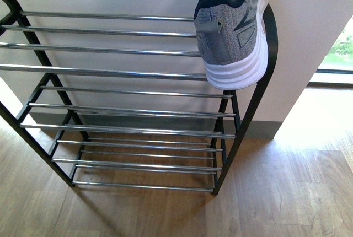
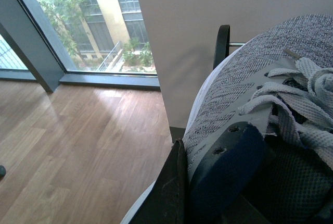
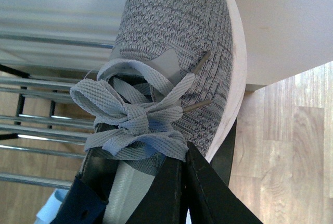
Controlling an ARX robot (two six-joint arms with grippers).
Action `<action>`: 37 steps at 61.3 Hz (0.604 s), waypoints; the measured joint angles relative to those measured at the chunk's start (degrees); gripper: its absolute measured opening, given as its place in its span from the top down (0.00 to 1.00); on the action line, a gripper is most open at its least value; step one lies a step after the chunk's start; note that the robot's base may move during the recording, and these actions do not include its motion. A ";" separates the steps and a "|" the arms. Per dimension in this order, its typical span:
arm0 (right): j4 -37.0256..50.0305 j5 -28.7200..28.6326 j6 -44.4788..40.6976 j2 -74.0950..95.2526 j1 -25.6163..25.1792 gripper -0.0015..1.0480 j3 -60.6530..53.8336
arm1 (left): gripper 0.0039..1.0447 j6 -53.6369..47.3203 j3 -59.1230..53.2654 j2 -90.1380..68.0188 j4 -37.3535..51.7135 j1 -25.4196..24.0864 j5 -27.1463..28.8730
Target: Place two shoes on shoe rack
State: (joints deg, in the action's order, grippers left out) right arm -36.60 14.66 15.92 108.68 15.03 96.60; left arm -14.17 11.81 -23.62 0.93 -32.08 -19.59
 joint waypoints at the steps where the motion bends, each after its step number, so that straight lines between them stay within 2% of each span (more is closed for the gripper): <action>1: 0.00 -0.02 -0.09 0.00 0.02 0.99 0.00 | 0.99 0.00 0.00 0.00 0.00 0.00 -0.02; 20: 1.01 1.05 -1.31 -0.09 4.31 0.99 -0.24 | 0.99 0.00 0.00 0.00 0.00 0.00 -0.02; 37: 0.94 2.32 -2.29 0.09 3.26 0.99 -0.90 | 0.99 0.00 0.00 0.00 0.00 0.00 -0.04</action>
State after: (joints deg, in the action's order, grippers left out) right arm -35.66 16.97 13.63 108.77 18.28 95.70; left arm -14.17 11.81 -23.62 0.93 -32.08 -19.64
